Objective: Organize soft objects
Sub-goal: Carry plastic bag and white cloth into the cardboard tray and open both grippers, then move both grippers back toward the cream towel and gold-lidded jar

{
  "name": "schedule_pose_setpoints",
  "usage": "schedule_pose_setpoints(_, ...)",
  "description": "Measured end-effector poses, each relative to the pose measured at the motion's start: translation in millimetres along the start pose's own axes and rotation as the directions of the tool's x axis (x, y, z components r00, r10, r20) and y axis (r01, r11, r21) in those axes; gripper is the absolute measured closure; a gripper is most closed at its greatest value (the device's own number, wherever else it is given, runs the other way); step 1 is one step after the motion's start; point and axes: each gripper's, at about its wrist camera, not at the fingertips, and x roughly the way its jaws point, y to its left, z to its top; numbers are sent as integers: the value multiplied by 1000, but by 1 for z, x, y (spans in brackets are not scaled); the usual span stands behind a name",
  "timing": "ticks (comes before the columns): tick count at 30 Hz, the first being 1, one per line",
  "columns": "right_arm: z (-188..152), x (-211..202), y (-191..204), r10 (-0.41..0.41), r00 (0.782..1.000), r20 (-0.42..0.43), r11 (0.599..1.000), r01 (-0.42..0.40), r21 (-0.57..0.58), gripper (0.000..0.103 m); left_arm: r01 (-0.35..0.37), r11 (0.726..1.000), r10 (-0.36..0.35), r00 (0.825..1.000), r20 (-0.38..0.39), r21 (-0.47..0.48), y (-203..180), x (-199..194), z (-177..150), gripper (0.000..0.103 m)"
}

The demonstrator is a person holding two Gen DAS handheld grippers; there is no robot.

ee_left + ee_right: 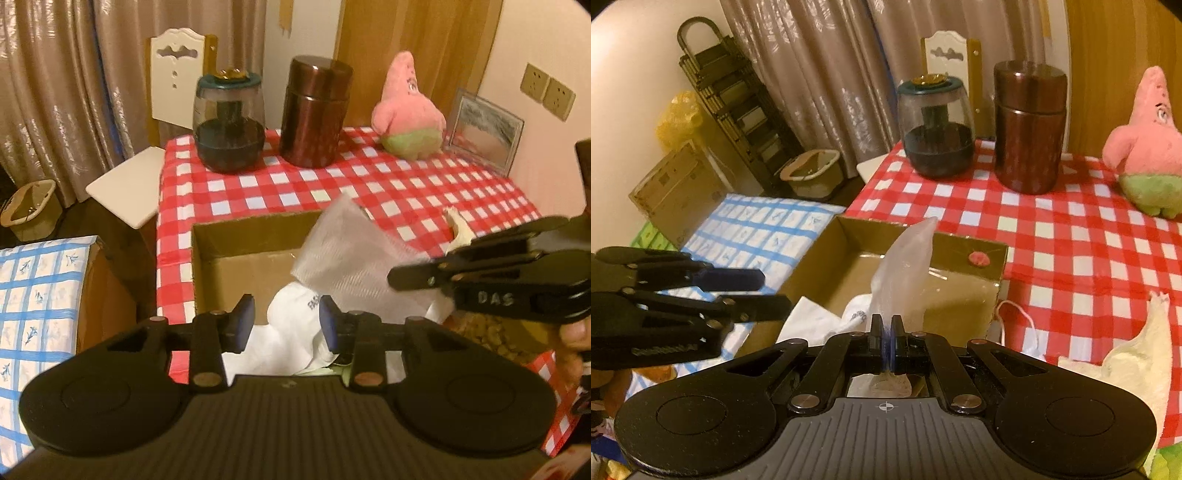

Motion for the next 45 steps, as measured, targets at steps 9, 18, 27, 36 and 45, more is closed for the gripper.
schedule_pose_setpoints(9, -6, -5, 1, -4, 1000, -15, 1000, 4, -12, 41, -8, 997, 11, 999, 50, -74, 1, -18, -14, 67)
schedule_pose_setpoints(18, -8, -28, 3, -16, 1000, 12, 1000, 16, -18, 41, -6, 991, 17, 997, 79, -135, -8, -30, -32, 66)
schedule_pose_setpoints(27, -13, -66, 4, -23, 998, 61, 999, 25, -32, 41, -23, 988, 35, 997, 75, -150, -33, -38, -44, 66)
schedule_pose_setpoints(36, -18, -123, -13, -67, 988, 138, 997, 73, -40, 41, -18, 990, 32, 995, 98, -141, -61, -52, -42, 57)
schedule_pose_setpoints(45, -34, -183, -48, -140, 971, 193, 990, 143, -2, 41, 6, 996, 5, 993, 121, -90, -95, -66, -30, 42)
